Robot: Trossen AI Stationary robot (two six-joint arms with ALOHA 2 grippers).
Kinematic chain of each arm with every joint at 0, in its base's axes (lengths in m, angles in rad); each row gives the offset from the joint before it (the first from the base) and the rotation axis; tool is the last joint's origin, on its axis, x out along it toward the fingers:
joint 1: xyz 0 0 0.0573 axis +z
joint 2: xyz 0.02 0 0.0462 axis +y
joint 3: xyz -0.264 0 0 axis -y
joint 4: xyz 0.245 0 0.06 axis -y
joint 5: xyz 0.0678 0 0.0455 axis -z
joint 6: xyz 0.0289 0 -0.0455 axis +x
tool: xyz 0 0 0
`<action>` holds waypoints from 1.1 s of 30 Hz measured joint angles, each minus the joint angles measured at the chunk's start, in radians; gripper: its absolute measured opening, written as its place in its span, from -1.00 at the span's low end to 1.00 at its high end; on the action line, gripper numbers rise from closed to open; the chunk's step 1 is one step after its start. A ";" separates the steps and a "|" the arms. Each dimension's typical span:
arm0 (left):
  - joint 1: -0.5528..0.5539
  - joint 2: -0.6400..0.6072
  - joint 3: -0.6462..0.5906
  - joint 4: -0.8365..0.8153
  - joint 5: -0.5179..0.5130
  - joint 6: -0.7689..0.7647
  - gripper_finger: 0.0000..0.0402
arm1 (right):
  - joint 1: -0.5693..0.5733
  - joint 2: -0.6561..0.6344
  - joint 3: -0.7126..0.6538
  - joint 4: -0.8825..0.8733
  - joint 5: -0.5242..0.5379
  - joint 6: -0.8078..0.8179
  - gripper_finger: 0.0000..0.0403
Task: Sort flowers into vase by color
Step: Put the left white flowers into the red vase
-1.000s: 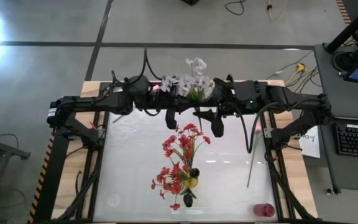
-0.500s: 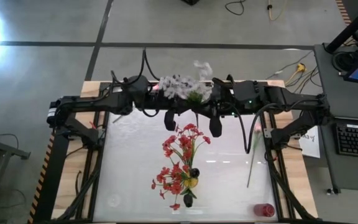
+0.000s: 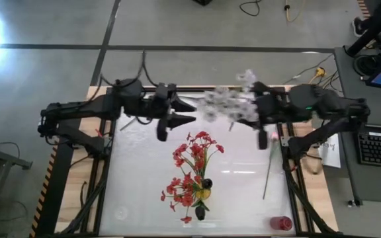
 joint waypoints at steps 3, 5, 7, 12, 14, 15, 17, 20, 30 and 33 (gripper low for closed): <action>-0.029 -0.028 0.001 0.060 0.000 -0.018 -0.20 | 0.055 -0.049 -0.001 -0.037 0.001 0.000 -0.93; -0.050 -0.033 0.001 0.100 0.000 -0.017 -0.21 | 0.094 -0.077 -0.019 -0.047 -0.021 -0.004 -0.93; -0.067 -0.033 0.000 0.136 0.000 -0.016 -0.23 | 0.129 -0.104 -0.057 -0.047 -0.070 -0.006 -0.93; -0.096 -0.032 0.000 0.170 -0.055 -0.017 -0.27 | 0.212 -0.191 -0.206 -0.020 -0.191 0.075 -0.93; -0.102 -0.022 0.000 0.169 -0.082 -0.018 -0.29 | 0.257 -0.235 -0.283 0.005 -0.230 0.116 -0.93; -0.102 -0.017 0.000 0.167 -0.092 -0.019 -0.30 | 0.286 -0.262 -0.329 0.032 -0.243 0.136 -0.93; -0.102 -0.007 0.000 0.175 -0.097 -0.021 -0.32 | 0.346 -0.316 -0.426 0.097 -0.264 0.179 -0.93; -0.102 0.008 0.000 0.198 -0.101 -0.029 -0.36 | 0.442 -0.398 -0.580 0.234 -0.264 0.244 -0.94; -0.102 0.084 0.000 0.183 -0.103 -0.165 -0.45 | 0.749 -0.498 -0.914 0.585 -0.263 0.342 -0.94; -0.102 0.101 0.000 0.189 -0.103 -0.174 -0.45 | 0.823 -0.481 -0.942 0.618 -0.237 0.349 -0.94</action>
